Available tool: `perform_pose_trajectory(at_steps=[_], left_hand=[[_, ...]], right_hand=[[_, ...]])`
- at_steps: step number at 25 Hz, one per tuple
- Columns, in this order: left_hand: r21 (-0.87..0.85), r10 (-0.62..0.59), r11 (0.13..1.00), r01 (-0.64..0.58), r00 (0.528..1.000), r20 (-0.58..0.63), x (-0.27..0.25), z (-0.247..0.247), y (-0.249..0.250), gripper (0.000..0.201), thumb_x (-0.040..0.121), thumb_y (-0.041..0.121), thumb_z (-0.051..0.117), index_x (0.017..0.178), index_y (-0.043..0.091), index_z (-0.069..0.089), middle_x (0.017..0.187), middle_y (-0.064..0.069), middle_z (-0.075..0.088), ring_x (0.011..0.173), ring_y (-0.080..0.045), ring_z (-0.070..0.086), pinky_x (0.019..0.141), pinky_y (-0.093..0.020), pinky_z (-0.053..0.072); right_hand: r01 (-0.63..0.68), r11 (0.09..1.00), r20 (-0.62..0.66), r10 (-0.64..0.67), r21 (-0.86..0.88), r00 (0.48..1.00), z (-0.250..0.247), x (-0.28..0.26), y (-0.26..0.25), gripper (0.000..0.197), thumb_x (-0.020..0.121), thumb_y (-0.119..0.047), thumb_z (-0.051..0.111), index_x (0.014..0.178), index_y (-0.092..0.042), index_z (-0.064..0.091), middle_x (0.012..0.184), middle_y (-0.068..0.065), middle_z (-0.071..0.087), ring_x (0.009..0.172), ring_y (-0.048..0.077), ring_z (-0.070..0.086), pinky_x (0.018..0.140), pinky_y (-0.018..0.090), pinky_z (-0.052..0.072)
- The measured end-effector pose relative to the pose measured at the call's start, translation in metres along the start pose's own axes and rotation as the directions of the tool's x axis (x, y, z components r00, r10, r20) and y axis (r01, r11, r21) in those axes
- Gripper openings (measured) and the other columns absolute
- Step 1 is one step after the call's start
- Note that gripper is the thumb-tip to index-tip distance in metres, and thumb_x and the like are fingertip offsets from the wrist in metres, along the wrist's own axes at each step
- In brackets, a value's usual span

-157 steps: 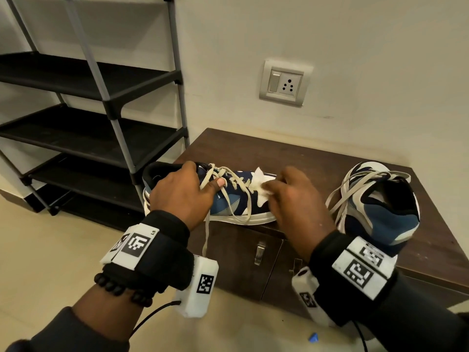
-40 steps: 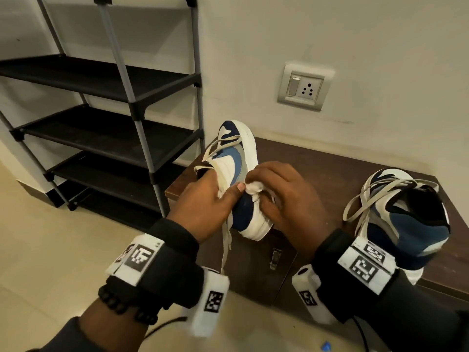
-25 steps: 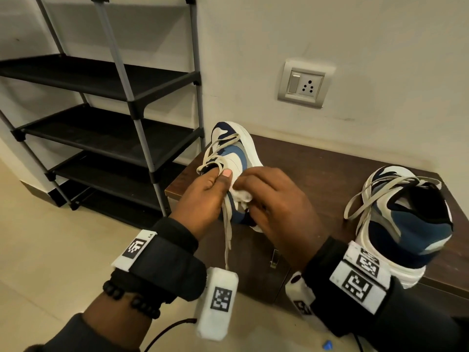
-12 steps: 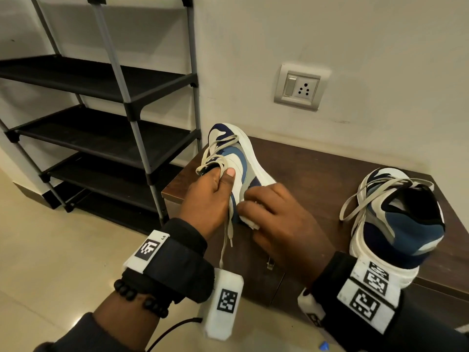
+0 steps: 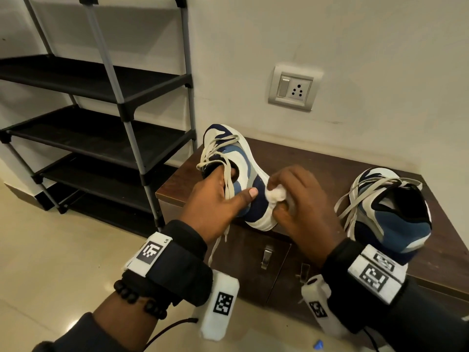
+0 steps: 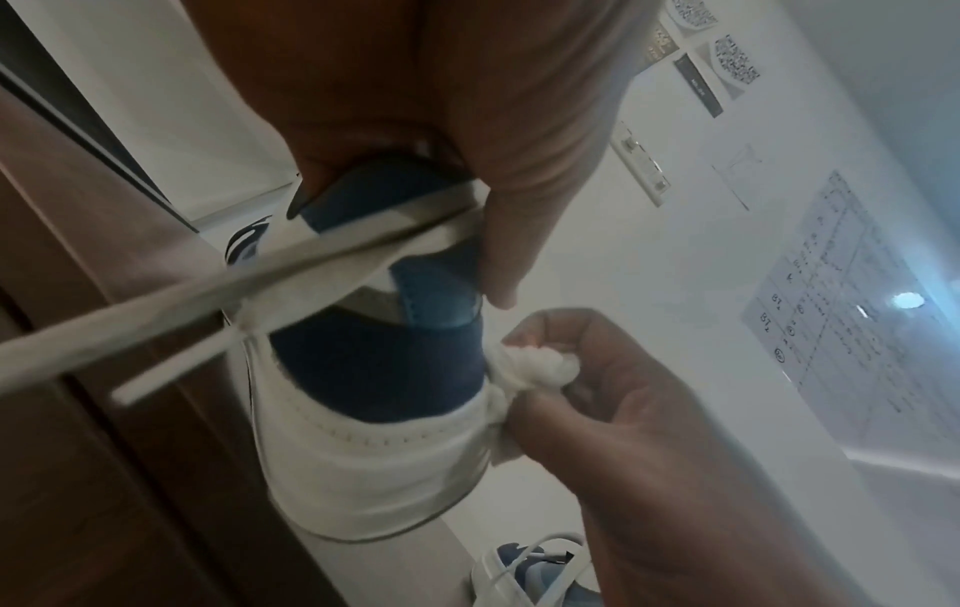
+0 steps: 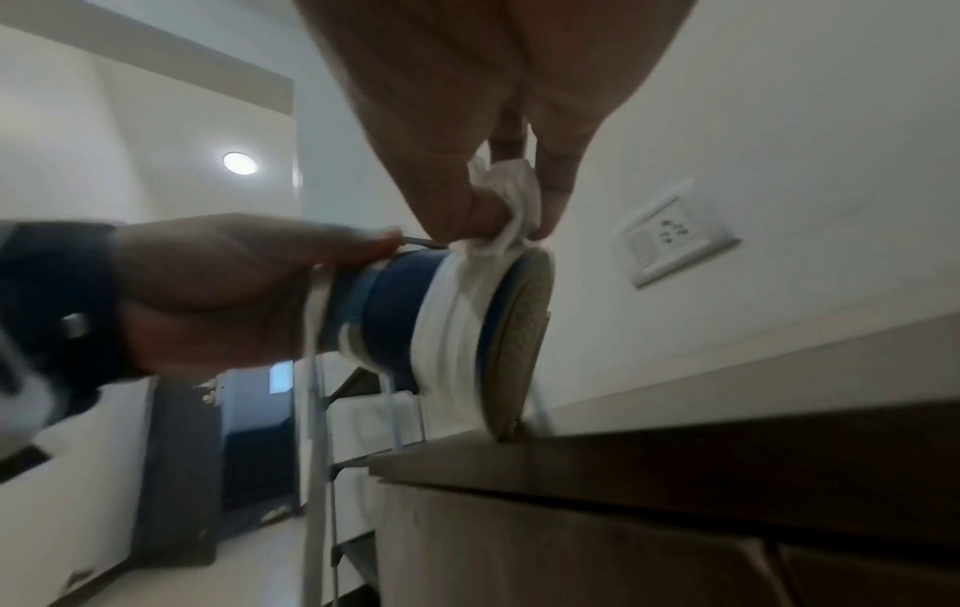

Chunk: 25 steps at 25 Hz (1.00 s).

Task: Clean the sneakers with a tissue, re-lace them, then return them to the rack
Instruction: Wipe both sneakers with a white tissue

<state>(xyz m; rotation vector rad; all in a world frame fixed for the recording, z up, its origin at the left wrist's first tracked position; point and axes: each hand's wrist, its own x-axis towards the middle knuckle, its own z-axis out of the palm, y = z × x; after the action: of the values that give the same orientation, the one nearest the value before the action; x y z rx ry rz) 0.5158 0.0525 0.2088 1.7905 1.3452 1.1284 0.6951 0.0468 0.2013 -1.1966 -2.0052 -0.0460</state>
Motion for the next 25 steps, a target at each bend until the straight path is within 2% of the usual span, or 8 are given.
perform_pose_trajectory(at_steps=[3, 5, 8, 11, 14, 19, 22, 25], left_hand=[[0.010, 0.013, 1.000, -0.012, 0.999, -0.033, 0.002, 0.001, -0.001, 0.030, 0.088, 0.034, 0.065, 0.114, 0.025, 0.053, 0.107, 0.021, 0.060, 0.101, 0.010, 0.053, 0.084, -0.005, 0.041], [0.022, 0.004, 1.000, -0.003, 0.999, -0.043, 0.003, 0.005, 0.000, 0.026, 0.089, 0.031, 0.063, 0.112, 0.026, 0.052, 0.103, 0.023, 0.058, 0.098, 0.009, 0.054, 0.082, -0.002, 0.039], [0.038, -0.004, 0.999, 0.006, 0.998, -0.062, 0.004, 0.010, 0.001, 0.033, 0.090, 0.031, 0.062, 0.119, 0.020, 0.052, 0.117, 0.010, 0.059, 0.109, -0.005, 0.054, 0.094, -0.021, 0.043], [0.008, -0.027, 1.000, 0.028, 0.996, -0.080, 0.006, 0.011, -0.004, 0.038, 0.089, 0.034, 0.063, 0.122, 0.018, 0.054, 0.122, 0.006, 0.060, 0.116, -0.010, 0.054, 0.101, -0.035, 0.045], [-0.014, -0.046, 0.999, 0.045, 0.995, -0.092, 0.007, 0.014, -0.004, 0.041, 0.088, 0.035, 0.063, 0.124, 0.018, 0.054, 0.122, 0.006, 0.061, 0.117, -0.011, 0.055, 0.102, -0.036, 0.046], [0.022, -0.040, 0.999, 0.043, 0.992, -0.116, 0.010, 0.011, -0.001, 0.038, 0.088, 0.032, 0.064, 0.121, 0.014, 0.054, 0.120, 0.004, 0.061, 0.114, -0.013, 0.056, 0.096, -0.027, 0.046], [0.182, 0.076, 0.981, -0.061, 0.994, -0.074, 0.008, -0.003, 0.007, 0.028, 0.087, 0.035, 0.065, 0.107, 0.016, 0.059, 0.103, 0.008, 0.064, 0.095, -0.004, 0.058, 0.077, -0.009, 0.044], [0.445, 0.229, 0.851, -0.278, 0.960, 0.161, 0.004, -0.014, 0.015, 0.025, 0.087, 0.048, 0.059, 0.091, 0.023, 0.060, 0.080, 0.007, 0.065, 0.075, -0.007, 0.060, 0.068, -0.029, 0.050]], right_hand=[[0.199, 0.970, 0.119, -0.183, -0.137, 0.976, 0.006, -0.012, -0.010, 0.041, 0.073, -0.009, 0.071, 0.109, -0.018, 0.054, 0.110, 0.002, 0.056, 0.097, 0.017, 0.050, 0.074, 0.023, 0.045], [0.052, 0.997, 0.091, -0.047, -0.050, 0.995, -0.002, -0.007, 0.002, 0.040, 0.074, -0.011, 0.071, 0.107, -0.022, 0.051, 0.107, -0.004, 0.053, 0.094, 0.011, 0.049, 0.073, 0.022, 0.046], [-0.117, 0.992, 0.049, 0.115, 0.045, 0.992, -0.009, -0.006, 0.012, 0.035, 0.077, -0.009, 0.071, 0.103, -0.022, 0.051, 0.102, -0.009, 0.049, 0.085, 0.006, 0.047, 0.068, 0.018, 0.044], [0.041, 0.991, 0.101, -0.029, -0.125, 0.995, 0.005, -0.018, -0.004, 0.034, 0.076, -0.012, 0.071, 0.103, -0.021, 0.051, 0.104, 0.000, 0.052, 0.081, 0.012, 0.052, 0.059, 0.023, 0.051], [0.101, 0.980, 0.176, -0.070, -0.174, 0.982, 0.011, -0.027, -0.003, 0.037, 0.074, -0.015, 0.074, 0.101, -0.021, 0.049, 0.101, 0.003, 0.054, 0.076, 0.014, 0.054, 0.051, 0.023, 0.051], [-0.261, 0.959, 0.064, 0.269, -0.107, 0.961, 0.000, -0.019, 0.034, 0.028, 0.079, -0.015, 0.071, 0.098, -0.022, 0.051, 0.101, -0.008, 0.045, 0.077, 0.005, 0.045, 0.060, 0.009, 0.033], [-0.233, 0.968, 0.021, 0.236, -0.087, 0.972, -0.008, -0.013, 0.034, 0.030, 0.078, -0.015, 0.071, 0.102, -0.020, 0.053, 0.105, -0.005, 0.048, 0.081, 0.005, 0.044, 0.061, 0.009, 0.033], [-0.185, 0.983, 0.002, 0.185, -0.009, 0.983, -0.011, -0.007, 0.020, 0.034, 0.078, -0.015, 0.071, 0.106, -0.021, 0.053, 0.106, -0.007, 0.048, 0.085, -0.001, 0.042, 0.065, 0.006, 0.033]])
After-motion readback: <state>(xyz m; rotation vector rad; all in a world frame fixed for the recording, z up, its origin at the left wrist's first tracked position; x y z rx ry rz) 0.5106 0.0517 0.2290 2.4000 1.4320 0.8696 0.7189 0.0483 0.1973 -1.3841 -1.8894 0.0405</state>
